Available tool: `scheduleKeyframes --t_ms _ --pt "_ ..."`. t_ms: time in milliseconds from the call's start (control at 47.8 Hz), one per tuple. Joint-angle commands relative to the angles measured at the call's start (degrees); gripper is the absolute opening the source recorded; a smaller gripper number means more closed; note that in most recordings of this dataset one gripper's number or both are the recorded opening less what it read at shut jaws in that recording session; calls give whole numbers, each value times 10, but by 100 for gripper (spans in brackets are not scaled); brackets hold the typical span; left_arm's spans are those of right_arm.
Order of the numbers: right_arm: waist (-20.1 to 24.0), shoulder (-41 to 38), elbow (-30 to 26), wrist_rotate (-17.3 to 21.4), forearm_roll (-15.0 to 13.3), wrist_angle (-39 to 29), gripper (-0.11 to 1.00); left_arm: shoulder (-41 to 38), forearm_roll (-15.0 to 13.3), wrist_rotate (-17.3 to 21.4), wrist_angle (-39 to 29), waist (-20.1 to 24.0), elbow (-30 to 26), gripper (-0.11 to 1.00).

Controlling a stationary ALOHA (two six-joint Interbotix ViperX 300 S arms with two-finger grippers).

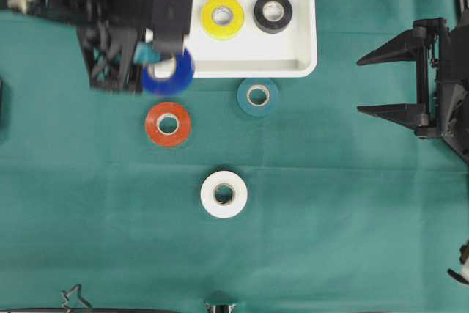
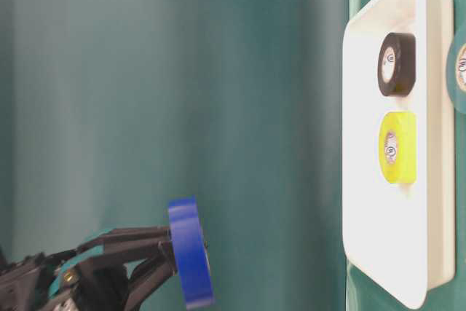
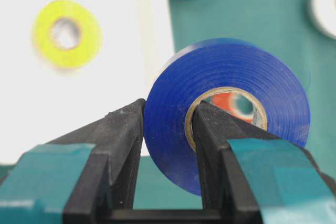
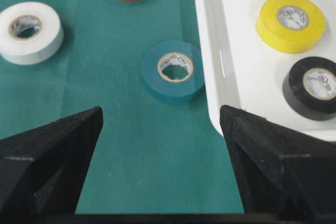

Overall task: Pick up the tape from a random location and place it into the white case.
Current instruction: 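Carry the blue tape up to the tray's left end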

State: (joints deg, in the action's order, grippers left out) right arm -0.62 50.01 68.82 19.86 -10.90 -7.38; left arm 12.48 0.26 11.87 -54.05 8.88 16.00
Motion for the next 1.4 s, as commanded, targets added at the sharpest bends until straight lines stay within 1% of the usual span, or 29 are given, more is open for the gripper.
scheduleKeyframes --t_ms 0,188,314,419,712,858,1193,1381 --pt "0 -4 -16 -1 -1 2 87 7 2 0 8 33 -5 24" --pt "0 -4 -16 -1 -1 2 87 8 2 1 9 108 2 24" --pt "0 -3 -16 -1 -1 2 87 11 3 3 9 141 8 24" --pt "0 -3 -16 -1 -1 0 87 13 2 3 9 158 12 24" --pt "0 -4 -16 -1 -3 -1 87 7 2 2 15 158 15 24" --pt "-1 -3 -16 -1 -3 -1 87 -9 2 2 31 154 2 24" --pt "0 -4 -17 -1 -2 -1 87 -70 2 2 29 150 -65 24" --pt "0 -3 -17 -1 -3 -2 87 -74 3 2 25 150 -63 24"
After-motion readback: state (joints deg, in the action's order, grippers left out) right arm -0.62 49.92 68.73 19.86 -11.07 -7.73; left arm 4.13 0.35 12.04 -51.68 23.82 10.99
